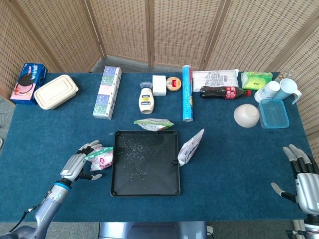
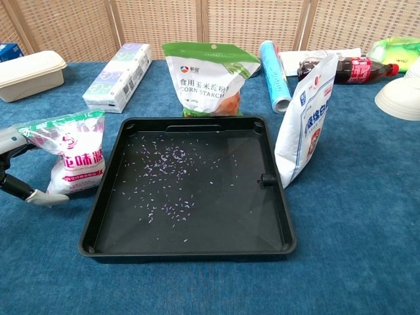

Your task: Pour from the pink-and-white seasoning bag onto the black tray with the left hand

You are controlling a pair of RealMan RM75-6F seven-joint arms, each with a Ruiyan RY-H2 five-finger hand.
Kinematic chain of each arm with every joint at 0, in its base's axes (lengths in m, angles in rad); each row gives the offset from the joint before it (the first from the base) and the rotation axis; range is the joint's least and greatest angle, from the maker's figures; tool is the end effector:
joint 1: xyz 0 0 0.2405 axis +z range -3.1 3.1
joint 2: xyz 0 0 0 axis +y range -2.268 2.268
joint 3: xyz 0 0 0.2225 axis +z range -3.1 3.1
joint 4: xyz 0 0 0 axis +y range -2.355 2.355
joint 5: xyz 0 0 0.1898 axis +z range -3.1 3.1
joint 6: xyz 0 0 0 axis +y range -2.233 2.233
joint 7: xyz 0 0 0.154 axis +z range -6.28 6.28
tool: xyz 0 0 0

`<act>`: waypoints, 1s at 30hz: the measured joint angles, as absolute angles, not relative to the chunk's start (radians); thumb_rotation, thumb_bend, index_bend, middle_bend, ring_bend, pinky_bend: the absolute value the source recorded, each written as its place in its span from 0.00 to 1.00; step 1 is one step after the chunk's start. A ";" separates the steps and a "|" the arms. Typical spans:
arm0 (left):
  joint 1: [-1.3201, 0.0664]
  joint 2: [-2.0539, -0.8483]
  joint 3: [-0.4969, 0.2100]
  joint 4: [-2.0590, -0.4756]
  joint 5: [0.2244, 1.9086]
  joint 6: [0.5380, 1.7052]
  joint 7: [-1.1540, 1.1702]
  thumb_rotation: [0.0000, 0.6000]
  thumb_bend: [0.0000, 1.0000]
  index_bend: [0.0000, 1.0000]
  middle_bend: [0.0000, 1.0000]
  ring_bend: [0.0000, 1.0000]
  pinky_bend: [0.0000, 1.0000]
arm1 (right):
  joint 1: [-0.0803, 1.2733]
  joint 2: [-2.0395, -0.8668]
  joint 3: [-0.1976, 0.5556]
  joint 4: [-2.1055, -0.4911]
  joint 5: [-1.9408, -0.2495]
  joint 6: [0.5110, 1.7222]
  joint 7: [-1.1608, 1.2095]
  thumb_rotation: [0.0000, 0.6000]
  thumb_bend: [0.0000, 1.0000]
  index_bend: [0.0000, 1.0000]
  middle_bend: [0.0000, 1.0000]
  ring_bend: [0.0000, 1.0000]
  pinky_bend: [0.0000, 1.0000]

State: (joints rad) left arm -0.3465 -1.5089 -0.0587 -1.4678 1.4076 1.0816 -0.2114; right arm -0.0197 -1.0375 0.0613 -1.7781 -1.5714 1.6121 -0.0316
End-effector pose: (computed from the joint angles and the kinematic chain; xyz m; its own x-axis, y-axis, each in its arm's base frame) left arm -0.2187 0.2375 0.0076 -0.0023 0.3905 0.9206 0.9948 -0.0927 0.0418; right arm -0.2485 -0.1597 0.1882 0.3494 0.0946 0.9322 -0.9366 0.0084 0.3502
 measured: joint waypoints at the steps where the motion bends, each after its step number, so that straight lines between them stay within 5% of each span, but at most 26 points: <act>1: -0.346 -1.513 -0.060 -1.469 1.402 1.084 -0.198 1.00 0.09 0.19 0.07 0.09 0.10 | -0.020 -1.036 0.062 -1.778 -1.570 1.612 -0.028 1.00 0.00 0.00 0.00 0.09 0.09; 13: -0.341 -1.596 -0.082 -1.466 1.331 1.140 -0.016 1.00 0.23 0.38 0.27 0.30 0.42 | -0.021 -1.027 0.065 -1.778 -1.564 1.613 -0.007 1.00 0.00 0.00 0.00 0.09 0.09; 18: -0.335 -1.639 -0.098 -1.449 1.313 1.181 0.030 1.00 0.26 0.54 0.43 0.45 0.56 | -0.022 -1.025 0.065 -1.778 -1.564 1.615 -0.002 1.00 0.00 0.00 0.00 0.09 0.09; 30: -0.326 -1.644 -0.109 -1.435 1.343 1.244 0.030 1.00 0.31 0.63 0.52 0.53 0.60 | -0.023 -1.024 0.065 -1.778 -1.561 1.614 -0.003 1.00 0.00 0.00 0.00 0.09 0.09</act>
